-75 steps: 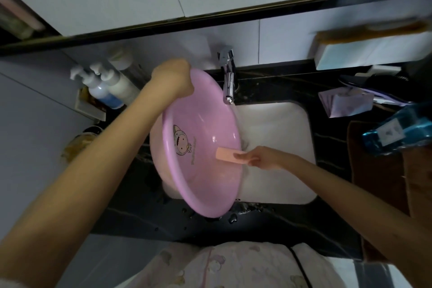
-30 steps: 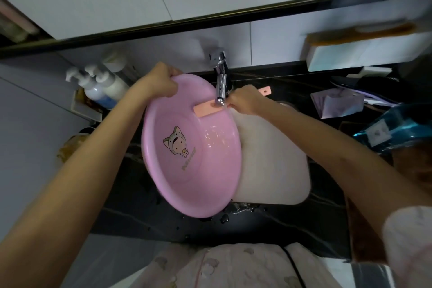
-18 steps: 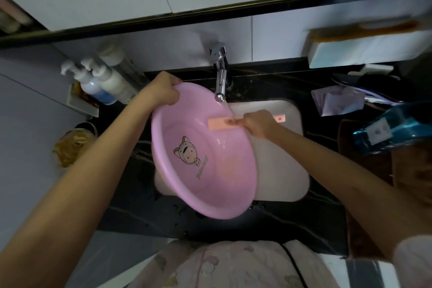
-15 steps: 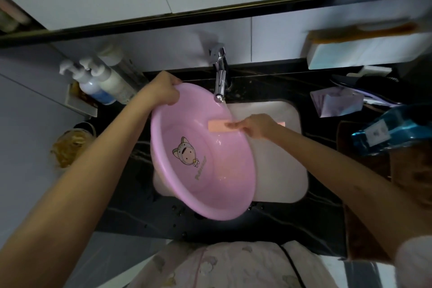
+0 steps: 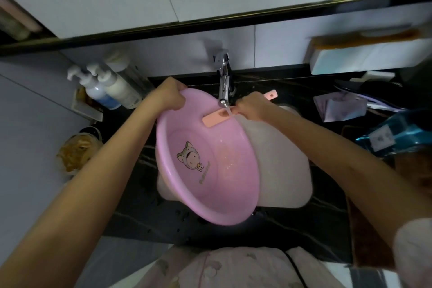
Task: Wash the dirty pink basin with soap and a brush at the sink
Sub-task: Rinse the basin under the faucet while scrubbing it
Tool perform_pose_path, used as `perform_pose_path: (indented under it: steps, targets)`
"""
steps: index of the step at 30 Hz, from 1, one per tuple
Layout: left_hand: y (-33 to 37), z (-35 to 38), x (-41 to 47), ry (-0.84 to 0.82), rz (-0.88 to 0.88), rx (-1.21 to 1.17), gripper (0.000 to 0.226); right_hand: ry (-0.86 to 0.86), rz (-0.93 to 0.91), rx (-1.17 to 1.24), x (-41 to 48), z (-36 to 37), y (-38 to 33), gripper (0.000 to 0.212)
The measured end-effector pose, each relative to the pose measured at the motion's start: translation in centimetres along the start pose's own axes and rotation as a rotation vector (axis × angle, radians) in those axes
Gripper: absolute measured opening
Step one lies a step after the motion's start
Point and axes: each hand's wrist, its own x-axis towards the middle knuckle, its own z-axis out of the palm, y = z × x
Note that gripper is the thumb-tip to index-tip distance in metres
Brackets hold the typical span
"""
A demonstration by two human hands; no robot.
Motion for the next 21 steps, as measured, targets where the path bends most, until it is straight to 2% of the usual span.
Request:
perform_pose_path:
  steps: [2,4,5,6,8,10,12,15,18,21]
  targets:
    - [-0.1,0.1,0.0,0.004,0.009,0.010,0.053,-0.160,0.031,0.147,-0.8,1.4,-0.3,0.033]
    - [-0.1,0.0,0.0,0.011,0.016,0.016,0.052,-0.393,0.055,0.351,-1.6,1.7,-0.8,0.034]
    - [-0.1,0.0,0.0,0.018,0.020,0.023,0.052,-0.425,0.053,0.373,-1.5,1.6,-1.0,0.033]
    - [-0.1,-0.1,0.0,0.026,0.023,0.023,0.052,-0.378,0.045,0.335,-1.1,1.5,-1.0,0.032]
    - [0.0,0.1,0.1,0.033,0.032,0.022,0.051,-0.179,0.084,0.169,-0.2,1.8,-1.1,0.031]
    - [0.0,0.2,0.0,0.036,0.033,0.030,0.051,-0.087,0.149,0.172,-0.3,2.3,-1.8,0.033]
    - [-0.4,0.1,0.1,0.039,0.023,0.022,0.053,-0.194,0.155,0.313,-1.3,3.2,-2.3,0.038]
    - [-1.1,-0.1,0.2,0.033,0.023,-0.043,0.056,-0.434,0.217,0.526,-3.6,4.8,-3.6,0.033]
    - [-1.5,-0.2,0.3,0.043,0.007,-0.097,0.059,-0.651,0.235,0.839,-6.0,6.7,-5.2,0.030]
    - [-1.5,0.0,0.2,0.045,0.019,-0.114,0.058,-0.781,0.153,1.015,-8.9,6.4,-6.3,0.051]
